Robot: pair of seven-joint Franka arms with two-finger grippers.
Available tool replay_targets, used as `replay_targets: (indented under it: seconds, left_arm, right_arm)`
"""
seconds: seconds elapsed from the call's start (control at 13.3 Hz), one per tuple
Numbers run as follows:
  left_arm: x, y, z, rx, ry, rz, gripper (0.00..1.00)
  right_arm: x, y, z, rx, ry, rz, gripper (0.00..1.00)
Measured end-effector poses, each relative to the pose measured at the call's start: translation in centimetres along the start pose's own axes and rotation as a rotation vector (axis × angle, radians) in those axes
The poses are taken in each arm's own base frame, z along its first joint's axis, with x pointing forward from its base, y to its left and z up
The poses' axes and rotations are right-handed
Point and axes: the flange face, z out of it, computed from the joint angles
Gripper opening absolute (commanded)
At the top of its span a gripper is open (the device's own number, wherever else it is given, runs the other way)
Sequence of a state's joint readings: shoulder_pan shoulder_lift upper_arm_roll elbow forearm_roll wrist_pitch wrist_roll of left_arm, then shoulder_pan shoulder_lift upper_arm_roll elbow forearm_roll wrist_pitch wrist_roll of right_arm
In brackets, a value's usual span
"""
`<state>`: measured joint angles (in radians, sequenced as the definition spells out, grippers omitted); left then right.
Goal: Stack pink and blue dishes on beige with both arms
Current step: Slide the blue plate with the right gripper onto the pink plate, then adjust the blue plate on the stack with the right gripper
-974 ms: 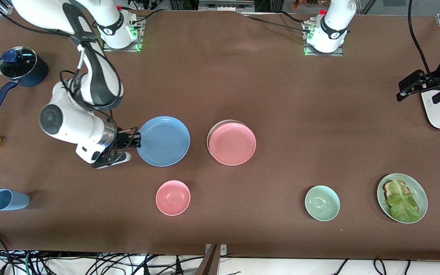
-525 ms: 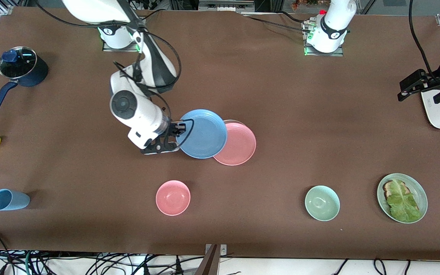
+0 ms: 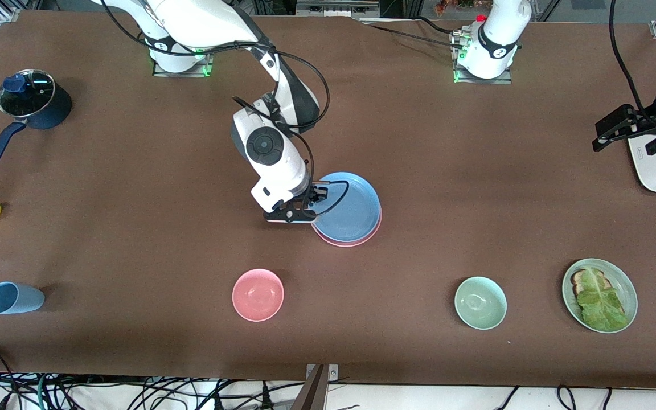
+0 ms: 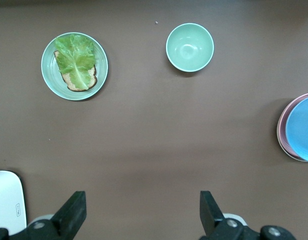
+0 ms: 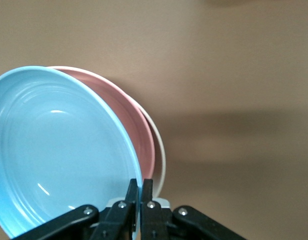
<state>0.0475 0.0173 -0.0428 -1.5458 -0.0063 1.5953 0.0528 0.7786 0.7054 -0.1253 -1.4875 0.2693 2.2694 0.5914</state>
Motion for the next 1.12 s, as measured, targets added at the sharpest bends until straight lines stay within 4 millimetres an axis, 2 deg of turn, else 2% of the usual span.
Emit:
replay_targets:
  seconds: [0.15, 0.37, 1.12]
  left_arm:
    - [0.0, 0.0, 0.0, 0.000, 0.000, 0.000, 1.00]
    - [0.0, 0.0, 0.0, 0.000, 0.000, 0.000, 1.00]
    - [0.0, 0.0, 0.0, 0.000, 0.000, 0.000, 1.00]
  right_arm:
    - [0.2, -0.5, 0.7, 0.004, 0.021, 0.003, 0.00]
    - [1.2, -0.4, 0.1, 0.007, 0.042, 0.010, 0.00]
    - [1.2, 0.0, 1.5, -0.004, 0.035, 0.018, 0.00]
